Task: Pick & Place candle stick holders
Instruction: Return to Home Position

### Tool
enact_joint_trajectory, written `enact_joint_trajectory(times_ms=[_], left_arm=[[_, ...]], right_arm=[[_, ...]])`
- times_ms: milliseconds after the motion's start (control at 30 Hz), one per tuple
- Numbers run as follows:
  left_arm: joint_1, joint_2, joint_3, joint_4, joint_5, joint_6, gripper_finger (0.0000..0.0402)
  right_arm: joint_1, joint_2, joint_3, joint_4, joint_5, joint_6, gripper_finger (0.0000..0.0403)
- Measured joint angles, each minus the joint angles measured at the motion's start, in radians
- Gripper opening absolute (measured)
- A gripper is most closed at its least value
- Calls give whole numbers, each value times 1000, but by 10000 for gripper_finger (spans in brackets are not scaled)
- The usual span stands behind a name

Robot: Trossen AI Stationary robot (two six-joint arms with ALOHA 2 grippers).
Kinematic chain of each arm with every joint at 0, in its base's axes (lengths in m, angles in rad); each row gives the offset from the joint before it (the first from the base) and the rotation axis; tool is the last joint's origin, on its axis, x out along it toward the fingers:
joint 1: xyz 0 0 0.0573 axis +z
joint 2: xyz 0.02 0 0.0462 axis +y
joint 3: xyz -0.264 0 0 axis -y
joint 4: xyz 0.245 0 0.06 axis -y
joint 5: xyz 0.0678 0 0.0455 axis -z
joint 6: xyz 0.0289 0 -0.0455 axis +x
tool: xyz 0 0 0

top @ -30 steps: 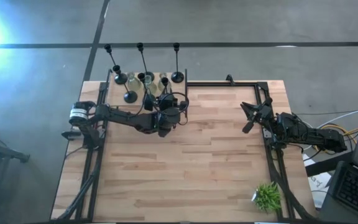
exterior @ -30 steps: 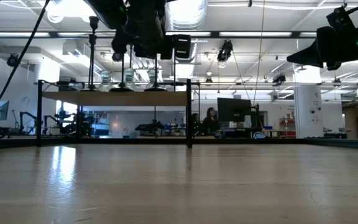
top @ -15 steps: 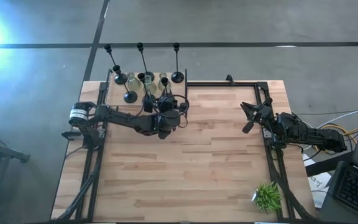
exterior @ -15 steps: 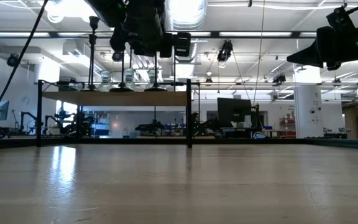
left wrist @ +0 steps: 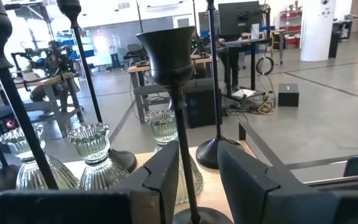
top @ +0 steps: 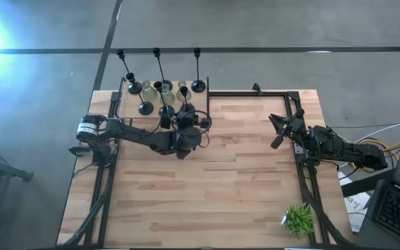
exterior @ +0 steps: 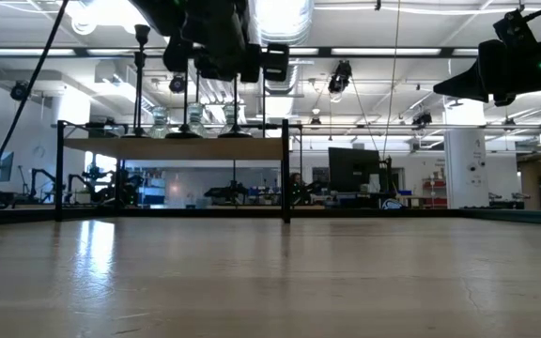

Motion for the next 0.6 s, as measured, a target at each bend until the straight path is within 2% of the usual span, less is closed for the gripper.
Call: enact_joint_trajectory(times_ms=[600], left_arm=[[-63, 0, 0, 0, -10, 37, 117]], right_arm=[[0, 0, 0, 0, 0, 0, 43]])
